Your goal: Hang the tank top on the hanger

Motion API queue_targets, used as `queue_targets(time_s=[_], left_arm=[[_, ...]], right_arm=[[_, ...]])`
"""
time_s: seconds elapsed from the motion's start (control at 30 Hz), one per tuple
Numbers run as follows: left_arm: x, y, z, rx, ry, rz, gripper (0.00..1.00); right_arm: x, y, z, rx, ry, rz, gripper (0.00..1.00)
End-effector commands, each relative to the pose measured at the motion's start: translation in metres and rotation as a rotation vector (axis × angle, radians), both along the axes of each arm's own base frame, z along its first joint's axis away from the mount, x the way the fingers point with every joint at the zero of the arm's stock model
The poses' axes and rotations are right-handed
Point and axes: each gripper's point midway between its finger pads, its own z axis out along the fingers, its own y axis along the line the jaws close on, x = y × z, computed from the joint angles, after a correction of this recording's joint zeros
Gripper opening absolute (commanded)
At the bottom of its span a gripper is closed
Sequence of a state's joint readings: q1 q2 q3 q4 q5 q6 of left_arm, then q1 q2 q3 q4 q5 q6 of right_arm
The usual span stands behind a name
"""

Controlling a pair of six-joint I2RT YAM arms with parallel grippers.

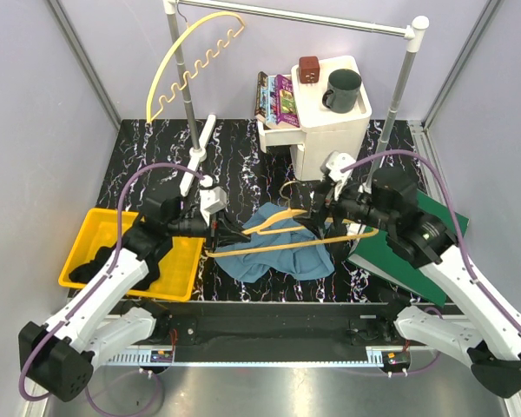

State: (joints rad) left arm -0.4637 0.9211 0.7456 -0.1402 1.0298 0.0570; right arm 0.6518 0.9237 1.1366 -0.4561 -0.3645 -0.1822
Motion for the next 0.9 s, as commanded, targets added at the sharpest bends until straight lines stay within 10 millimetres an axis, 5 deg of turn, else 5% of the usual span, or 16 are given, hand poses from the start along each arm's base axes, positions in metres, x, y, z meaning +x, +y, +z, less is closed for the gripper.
queue_targets(time_s=[0.0, 0.57, 0.67, 0.73, 0.77, 0.87], left_arm=[[-0.017, -0.001, 0.006, -0.028, -0.095, -0.149, 0.0], [-0.02, -0.003, 0.01, -0.028, -0.085, -0.196, 0.0], [-0.02, -0.003, 0.01, -0.028, -0.084, -0.193, 0.0], [-0.019, -0.003, 0.01, -0.026, -0.085, -0.19, 0.0], [-0.017, -0.004, 0.011, -0.026, -0.087, -0.184, 0.01], [-0.008, -0.005, 0.007, -0.008, -0.059, -0.137, 0.47]], right_arm=[[-0.018, 0.006, -0.005, -0.028, 0.018, 0.115, 0.95], [-0.065, 0.02, -0.045, -0.008, 0.24, 0.331, 0.75], [-0.065, 0.022, -0.05, -0.009, 0.263, 0.34, 0.61], [-0.064, 0.023, -0.053, -0.013, 0.273, 0.334, 0.16], [-0.062, 0.022, -0.054, -0.014, 0.276, 0.319, 0.05], [-0.057, 0.019, -0.057, -0.006, 0.251, 0.274, 0.0]])
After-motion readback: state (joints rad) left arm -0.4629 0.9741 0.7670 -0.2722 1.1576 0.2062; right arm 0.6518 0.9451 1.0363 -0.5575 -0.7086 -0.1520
